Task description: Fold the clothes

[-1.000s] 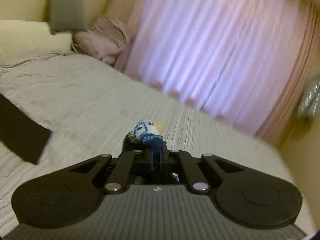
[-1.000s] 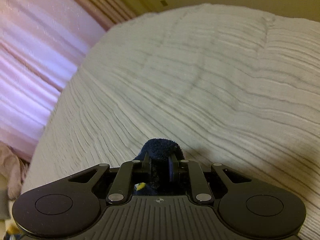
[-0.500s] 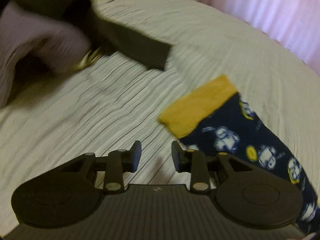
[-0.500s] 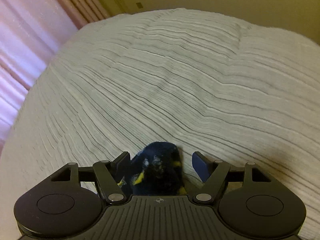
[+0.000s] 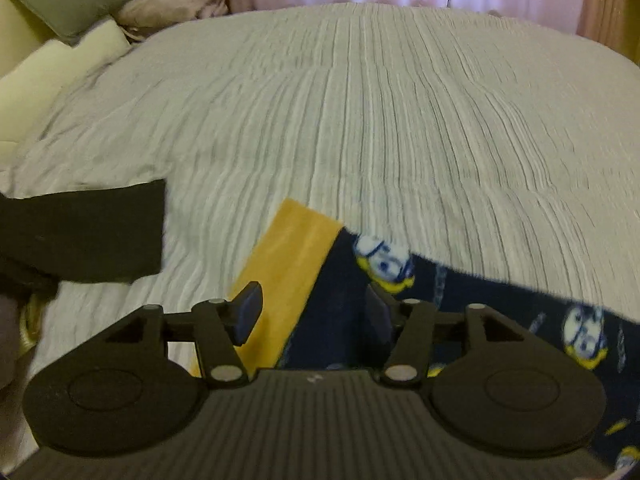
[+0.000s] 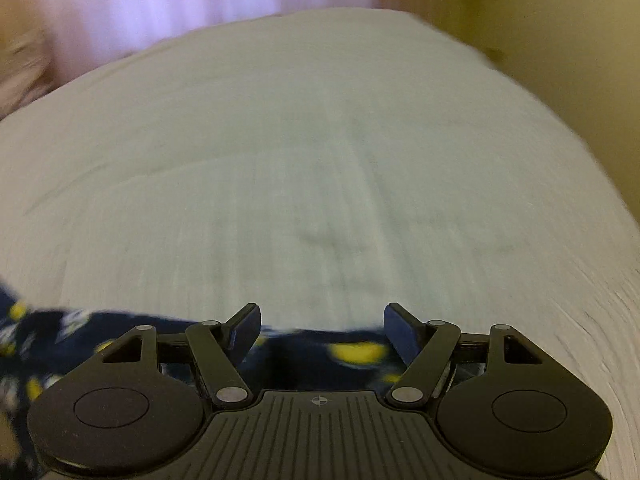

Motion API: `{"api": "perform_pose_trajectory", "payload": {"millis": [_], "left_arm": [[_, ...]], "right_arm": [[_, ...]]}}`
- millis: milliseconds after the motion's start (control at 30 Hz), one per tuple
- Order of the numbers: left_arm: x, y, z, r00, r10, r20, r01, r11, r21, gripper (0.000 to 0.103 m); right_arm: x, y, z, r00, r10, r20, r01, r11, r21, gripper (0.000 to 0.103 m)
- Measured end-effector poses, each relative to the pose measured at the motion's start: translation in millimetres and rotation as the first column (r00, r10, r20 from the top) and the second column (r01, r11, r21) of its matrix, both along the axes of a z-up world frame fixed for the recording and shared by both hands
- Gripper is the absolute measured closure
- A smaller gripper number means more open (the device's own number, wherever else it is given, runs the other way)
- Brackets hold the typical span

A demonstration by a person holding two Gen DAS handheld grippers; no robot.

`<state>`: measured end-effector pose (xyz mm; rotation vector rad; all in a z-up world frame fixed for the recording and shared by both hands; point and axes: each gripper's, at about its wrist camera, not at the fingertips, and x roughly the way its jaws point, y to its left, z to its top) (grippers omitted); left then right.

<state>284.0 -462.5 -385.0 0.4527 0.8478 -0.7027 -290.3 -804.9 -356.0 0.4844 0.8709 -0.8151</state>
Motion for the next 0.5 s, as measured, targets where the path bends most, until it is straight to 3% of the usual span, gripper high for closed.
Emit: {"api": "perform_pose_trajectory", "payload": {"millis": [133, 267, 500], "left_arm": [[13.3, -3.6, -1.5, 0.995, 0.030, -0.090, -0.035, 0.998, -0.057, 0.050], [23.2, -15.4, -6.1, 0.986, 0.054, -0.161, -0.066, 0.995, -0.074, 0.050], [39.4, -38.8, -14.8, 0.957, 0.089, -0.277, -0.118, 0.989, -0.092, 0.048]], "right_arm": [[28.2, 2.3, -4.3, 0.982, 0.189, -0.012, -0.188, 0.981, 0.034, 0.031], [54.6, -4.5, -19.2, 0.938, 0.334, -0.096, -0.327, 0.941, 0.087, 0.031], [81.7, -27.2, -55.9, 0.861, 0.483, -0.159, -0.446, 0.868, 0.220, 0.031]]}}
